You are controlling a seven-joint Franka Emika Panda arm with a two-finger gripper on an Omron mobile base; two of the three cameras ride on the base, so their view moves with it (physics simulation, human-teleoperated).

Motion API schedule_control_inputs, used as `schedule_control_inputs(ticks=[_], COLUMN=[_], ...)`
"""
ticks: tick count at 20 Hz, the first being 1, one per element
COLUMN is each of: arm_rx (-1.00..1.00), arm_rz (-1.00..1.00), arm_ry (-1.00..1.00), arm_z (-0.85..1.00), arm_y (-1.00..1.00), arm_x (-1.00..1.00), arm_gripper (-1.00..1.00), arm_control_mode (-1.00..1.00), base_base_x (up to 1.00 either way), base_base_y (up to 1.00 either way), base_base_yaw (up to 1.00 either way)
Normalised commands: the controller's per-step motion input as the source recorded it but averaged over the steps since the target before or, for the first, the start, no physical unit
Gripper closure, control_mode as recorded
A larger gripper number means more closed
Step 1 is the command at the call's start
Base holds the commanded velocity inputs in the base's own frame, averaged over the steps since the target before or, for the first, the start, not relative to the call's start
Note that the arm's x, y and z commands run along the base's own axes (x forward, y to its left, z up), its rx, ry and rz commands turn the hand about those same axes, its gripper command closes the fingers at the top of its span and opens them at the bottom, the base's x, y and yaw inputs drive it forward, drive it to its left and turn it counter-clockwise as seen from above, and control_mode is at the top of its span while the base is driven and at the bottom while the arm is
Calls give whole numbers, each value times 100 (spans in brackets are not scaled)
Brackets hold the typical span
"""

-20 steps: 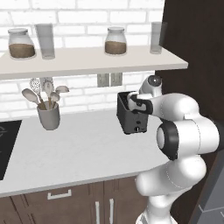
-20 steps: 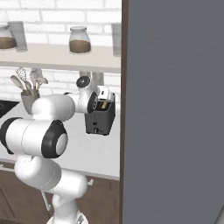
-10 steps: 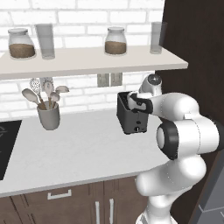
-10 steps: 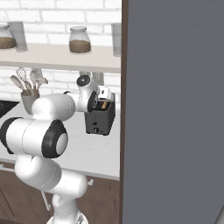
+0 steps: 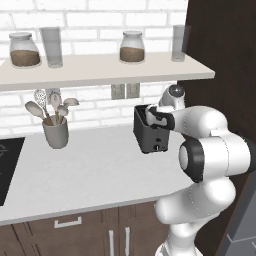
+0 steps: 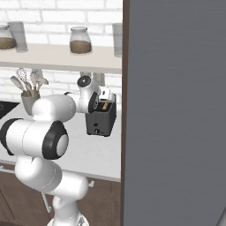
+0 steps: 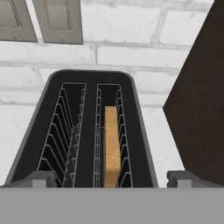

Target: Start the toaster. Once the lever pops up, take the bread to the plate on the dining counter.

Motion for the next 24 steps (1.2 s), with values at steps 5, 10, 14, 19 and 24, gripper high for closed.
schedule_control_inputs(ticks=[5, 10, 14, 19, 24], arm_rx=[0, 0, 0, 0, 0], arm_rz=[0, 0, 0, 0, 0], arm_ry=[0, 0, 0, 0, 0], arm_z=[0, 0, 0, 0, 0], arm_y=[0, 0, 0, 0, 0], arm_x=[0, 0, 0, 0, 0], arm_gripper=[-100, -100, -100, -100, -100], arm_control_mode=[-100, -100, -100, -100, -100], base_base_x=[0, 0, 0, 0, 0], base_base_y=[0, 0, 0, 0, 0], base_base_yaw=[0, 0, 0, 0, 0])
